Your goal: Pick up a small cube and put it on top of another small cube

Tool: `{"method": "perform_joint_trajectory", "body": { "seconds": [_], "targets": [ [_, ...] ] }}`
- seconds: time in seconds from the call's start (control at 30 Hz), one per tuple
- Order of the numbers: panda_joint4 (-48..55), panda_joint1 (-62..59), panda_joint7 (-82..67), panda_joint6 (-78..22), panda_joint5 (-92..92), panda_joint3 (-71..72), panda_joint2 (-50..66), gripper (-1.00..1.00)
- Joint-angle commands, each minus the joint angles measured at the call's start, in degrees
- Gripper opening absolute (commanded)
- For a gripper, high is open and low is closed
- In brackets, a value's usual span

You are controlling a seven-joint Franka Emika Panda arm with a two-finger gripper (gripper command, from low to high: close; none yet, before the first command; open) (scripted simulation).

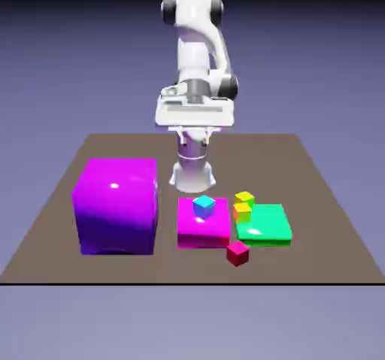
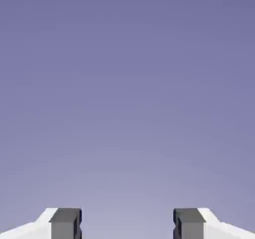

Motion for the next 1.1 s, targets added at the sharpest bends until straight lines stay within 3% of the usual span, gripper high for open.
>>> {"method": "perform_joint_trajectory", "body": {
  "seconds": [0.0, 0.73, 0.97, 1.0, 1.07],
  "targets": [
    [1.11, 0.36, -0.28, -1.33, -0.34, 0.31, 2.08, 0.00],
    [25.59, 8.38, -6.38, -30.56, -7.78, 7.17, 47.75, 0.00],
    [25.99, 9.83, -4.37, -21.64, -10.60, 4.85, 57.36, 0.00],
    [25.99, 9.83, -4.37, -21.64, -10.60, 4.85, 57.37, -1.00],
    [25.92, 9.52, -4.82, -23.64, -9.99, 5.37, 55.29, -1.00]
  ]
}}
